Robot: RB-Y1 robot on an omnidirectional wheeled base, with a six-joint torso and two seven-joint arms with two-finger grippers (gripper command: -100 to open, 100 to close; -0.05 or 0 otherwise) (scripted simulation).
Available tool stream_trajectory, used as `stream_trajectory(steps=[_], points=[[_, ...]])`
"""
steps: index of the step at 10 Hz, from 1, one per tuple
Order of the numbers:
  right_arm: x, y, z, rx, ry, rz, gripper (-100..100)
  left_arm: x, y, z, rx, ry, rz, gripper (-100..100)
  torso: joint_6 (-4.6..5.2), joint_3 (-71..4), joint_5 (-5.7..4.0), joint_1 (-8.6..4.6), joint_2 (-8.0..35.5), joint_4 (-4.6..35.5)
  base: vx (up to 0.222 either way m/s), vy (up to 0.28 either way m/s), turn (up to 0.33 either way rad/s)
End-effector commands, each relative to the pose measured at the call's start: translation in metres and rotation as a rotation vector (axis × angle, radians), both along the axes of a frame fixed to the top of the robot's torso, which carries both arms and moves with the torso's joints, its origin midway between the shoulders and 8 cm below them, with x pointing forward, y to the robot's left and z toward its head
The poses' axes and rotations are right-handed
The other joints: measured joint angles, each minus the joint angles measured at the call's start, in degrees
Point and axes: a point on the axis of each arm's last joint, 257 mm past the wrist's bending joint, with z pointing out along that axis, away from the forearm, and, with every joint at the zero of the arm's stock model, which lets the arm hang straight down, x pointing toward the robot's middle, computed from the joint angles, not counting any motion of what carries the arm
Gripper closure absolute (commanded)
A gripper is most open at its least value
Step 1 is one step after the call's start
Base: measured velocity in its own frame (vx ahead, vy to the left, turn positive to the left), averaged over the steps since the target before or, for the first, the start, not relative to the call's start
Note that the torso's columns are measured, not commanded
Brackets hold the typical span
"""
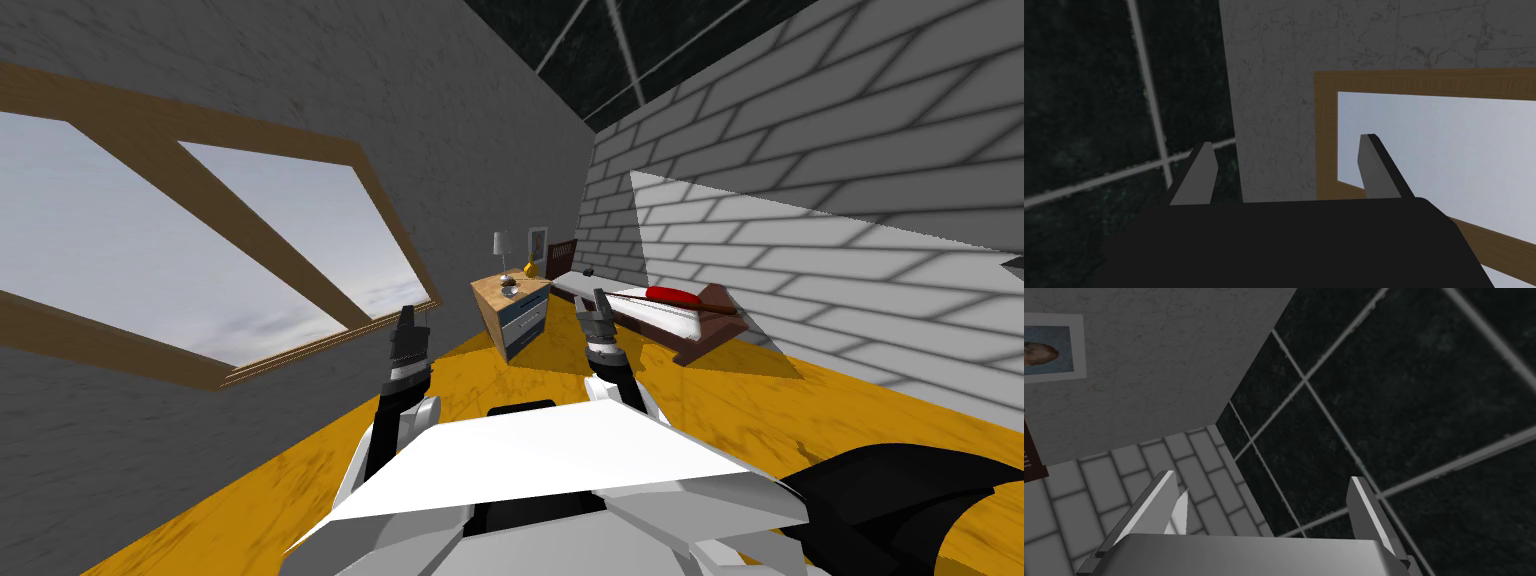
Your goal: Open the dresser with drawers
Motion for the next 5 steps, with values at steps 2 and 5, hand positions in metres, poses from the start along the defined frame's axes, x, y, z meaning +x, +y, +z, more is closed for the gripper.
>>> stream_trajectory(steps=[2, 5], points=[[0.0000, 0.0000, 0.0000, 0.000, 0.000, 0.000, 0, 0.0000, 0.0000, 0.0000, 0.000, 0.000, 0.000, 0, 0.00, -12.0, 0.00, 0.00, 6.0, 6.0, 0.000, 0.000, 0.000], [0.0000, 0.0000, 0.0001, 0.000, 0.000, 0.000, 0, 0.0000, 0.0000, 0.0001, 0.000, 0.000, 0.000, 0, 0.00, -36.9, 0.00, 0.00, 18.5, 18.5, 0.000, 0.000, 0.000]])
